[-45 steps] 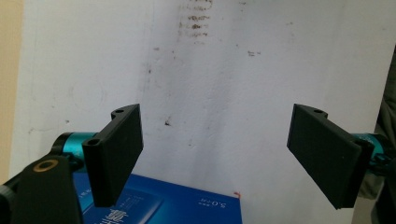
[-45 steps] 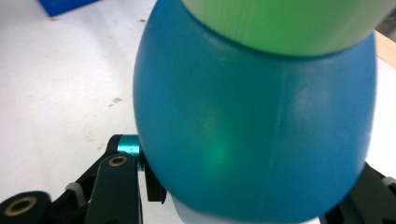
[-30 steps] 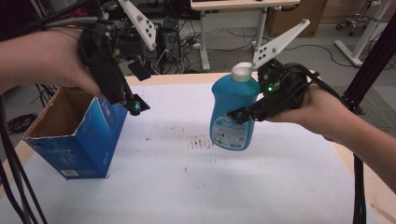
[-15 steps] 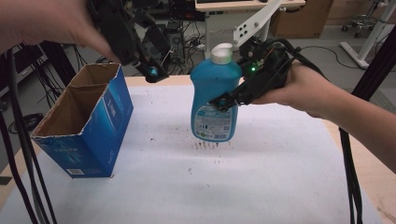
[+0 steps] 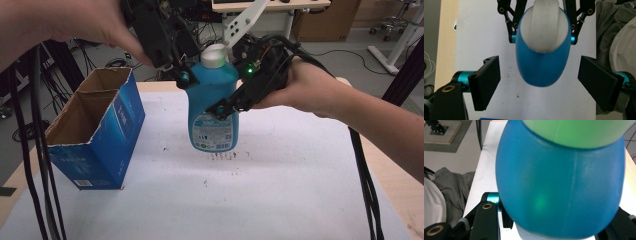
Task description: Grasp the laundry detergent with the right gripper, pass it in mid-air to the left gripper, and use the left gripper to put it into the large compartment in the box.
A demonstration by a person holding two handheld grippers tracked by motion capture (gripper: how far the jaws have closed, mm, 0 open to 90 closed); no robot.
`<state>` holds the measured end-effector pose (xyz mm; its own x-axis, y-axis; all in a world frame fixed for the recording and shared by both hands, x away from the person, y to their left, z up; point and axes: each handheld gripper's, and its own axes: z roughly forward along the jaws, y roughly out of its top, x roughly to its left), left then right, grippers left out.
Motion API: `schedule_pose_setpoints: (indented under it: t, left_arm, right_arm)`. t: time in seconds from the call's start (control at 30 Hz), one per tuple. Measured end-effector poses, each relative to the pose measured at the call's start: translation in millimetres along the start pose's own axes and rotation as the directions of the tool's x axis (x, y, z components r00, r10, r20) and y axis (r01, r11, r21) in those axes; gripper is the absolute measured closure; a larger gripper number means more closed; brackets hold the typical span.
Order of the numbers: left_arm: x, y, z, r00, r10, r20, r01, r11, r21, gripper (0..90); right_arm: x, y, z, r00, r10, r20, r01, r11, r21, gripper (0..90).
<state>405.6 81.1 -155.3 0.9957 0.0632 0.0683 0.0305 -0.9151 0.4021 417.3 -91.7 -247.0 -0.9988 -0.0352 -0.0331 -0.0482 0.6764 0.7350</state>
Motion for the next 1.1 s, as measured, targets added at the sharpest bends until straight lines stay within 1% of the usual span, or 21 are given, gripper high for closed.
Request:
schedule_pose_setpoints:
  t: [0.17,0.23,0.3,0.37,0.53,0.6,0.77,0.83,1.1]
  left_arm:
    - [-2.5,4.5,4.8,0.9999,0.010,0.012,-0.010,0.9999,0.013,18.5]
    - [-3.2,4.7,5.8,0.9999,0.007,0.014,-0.007,0.9999,0.013,18.5]
    - [-3.5,5.2,9.0,0.9998,0.011,0.015,-0.011,0.9995,0.031,18.5]
    - [-3.4,5.3,9.4,0.9998,0.015,0.015,-0.016,0.9992,0.036,18.5]
    - [-3.3,6.1,10.7,0.9999,0.011,0.013,-0.012,0.9993,0.035,18.5]
    - [-3.1,6.0,11.3,0.9999,0.008,0.015,-0.009,0.9995,0.032,18.5]
    - [-1.6,5.8,12.9,0.9999,0.002,0.016,-0.002,0.9992,0.039,18.5]
    - [-1.0,6.2,12.9,0.9998,-0.003,0.018,0.003,0.9994,0.036,18.5]
    - [-1.7,8.2,15.1,0.9999,-0.001,0.015,0.000,0.9991,0.042,19.4]
  right_arm:
    - [0.5,6.3,5.3,0.9999,-0.013,-0.005,0.013,1.000,0.020,45.7]
    - [0.6,6.6,6.3,0.9999,-0.011,-0.008,0.011,1.000,0.019,45.7]
    - [1.5,7.7,7.7,0.9998,-0.011,-0.014,0.012,1.000,0.024,45.8]
    - [2.1,8.4,8.4,0.9997,-0.015,-0.018,0.016,1.000,0.027,45.9]
    - [2.7,8.7,9.3,0.9998,-0.013,-0.017,0.014,0.999,0.030,45.9]
    - [0.7,7.8,9.4,0.9998,-0.015,-0.015,0.015,0.999,0.030,45.9]
    - [0.2,7.3,8.7,0.9998,-0.014,-0.013,0.014,0.999,0.031,45.9]
    - [0.3,7.3,8.5,0.9999,-0.005,-0.013,0.006,0.999,0.031,45.9]
    - [0.5,7.8,8.8,0.9998,-0.010,-0.016,0.011,1.000,0.029,45.8]
